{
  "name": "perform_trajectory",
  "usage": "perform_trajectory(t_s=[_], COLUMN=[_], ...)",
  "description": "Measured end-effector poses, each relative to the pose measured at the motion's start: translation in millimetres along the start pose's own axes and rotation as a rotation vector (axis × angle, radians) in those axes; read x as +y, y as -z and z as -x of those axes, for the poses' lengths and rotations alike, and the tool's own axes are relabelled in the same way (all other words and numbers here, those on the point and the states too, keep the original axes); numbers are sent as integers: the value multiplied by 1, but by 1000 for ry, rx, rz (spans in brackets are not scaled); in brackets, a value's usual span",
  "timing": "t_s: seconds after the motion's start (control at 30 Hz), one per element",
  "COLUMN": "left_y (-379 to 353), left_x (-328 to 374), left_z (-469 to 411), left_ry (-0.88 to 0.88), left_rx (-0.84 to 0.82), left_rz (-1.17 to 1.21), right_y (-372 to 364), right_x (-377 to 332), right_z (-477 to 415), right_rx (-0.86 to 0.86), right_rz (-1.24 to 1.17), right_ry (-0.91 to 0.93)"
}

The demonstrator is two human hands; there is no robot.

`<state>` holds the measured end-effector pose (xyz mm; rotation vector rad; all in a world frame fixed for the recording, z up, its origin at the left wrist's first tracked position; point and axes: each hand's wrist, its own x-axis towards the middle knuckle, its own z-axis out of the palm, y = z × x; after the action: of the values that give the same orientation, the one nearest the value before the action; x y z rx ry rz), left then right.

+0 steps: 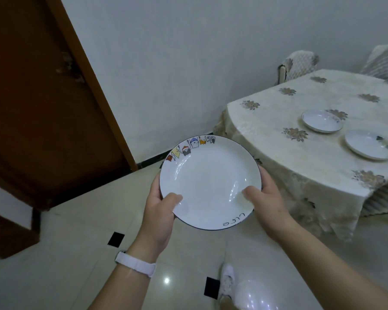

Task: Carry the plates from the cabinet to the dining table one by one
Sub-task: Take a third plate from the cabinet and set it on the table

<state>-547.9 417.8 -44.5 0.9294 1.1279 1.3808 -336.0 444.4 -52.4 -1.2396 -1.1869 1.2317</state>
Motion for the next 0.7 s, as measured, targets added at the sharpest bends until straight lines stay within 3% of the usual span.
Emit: perform_trajectory(t_s=[0.33, 0.7], left_y=[-59, -149], left_x=[5, -4], left_z=[-154, -279], left_ry=[16, 15], left_rx=[-17, -119], left_rz=[-125, -130], right_y=[37, 111], right_x=[-8, -13], right_z=[-155, -268], right_rx=[4, 138], right_rz=[-58, -28], right_ry=[-11, -6])
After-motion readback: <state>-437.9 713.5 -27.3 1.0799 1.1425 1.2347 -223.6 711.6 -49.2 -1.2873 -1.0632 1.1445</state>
